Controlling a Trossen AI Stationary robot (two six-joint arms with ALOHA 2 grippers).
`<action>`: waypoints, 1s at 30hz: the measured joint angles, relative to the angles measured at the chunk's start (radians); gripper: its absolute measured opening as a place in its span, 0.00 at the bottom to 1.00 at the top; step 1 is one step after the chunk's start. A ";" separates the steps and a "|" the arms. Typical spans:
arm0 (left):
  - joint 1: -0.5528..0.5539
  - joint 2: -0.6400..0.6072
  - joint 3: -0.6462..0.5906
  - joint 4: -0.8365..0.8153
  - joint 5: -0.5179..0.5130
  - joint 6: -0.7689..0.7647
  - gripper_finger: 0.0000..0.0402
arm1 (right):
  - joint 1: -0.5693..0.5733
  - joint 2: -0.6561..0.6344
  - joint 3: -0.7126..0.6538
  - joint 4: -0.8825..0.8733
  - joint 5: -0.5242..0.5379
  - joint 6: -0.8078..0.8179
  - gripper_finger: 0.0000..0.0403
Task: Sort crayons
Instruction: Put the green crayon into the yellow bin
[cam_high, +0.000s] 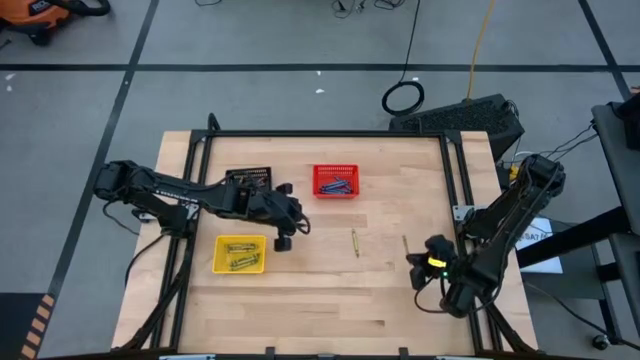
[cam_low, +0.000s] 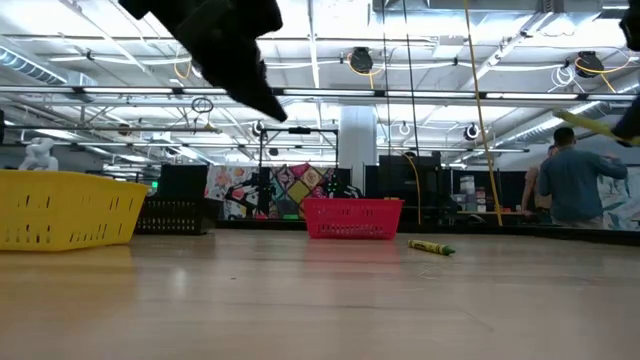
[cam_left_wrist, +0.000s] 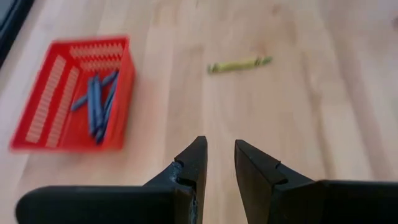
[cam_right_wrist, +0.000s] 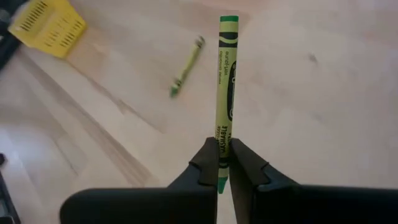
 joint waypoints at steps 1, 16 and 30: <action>0.000 0.000 -0.002 0.026 0.013 0.000 0.20 | -0.006 0.000 0.000 0.006 0.017 -0.024 0.00; -0.009 0.083 -0.004 0.343 0.183 -0.079 0.20 | -0.203 0.000 0.001 0.501 0.277 -0.830 0.00; -0.025 0.147 -0.003 0.666 0.218 -0.180 0.20 | -0.375 0.000 0.002 1.041 0.125 -1.500 0.00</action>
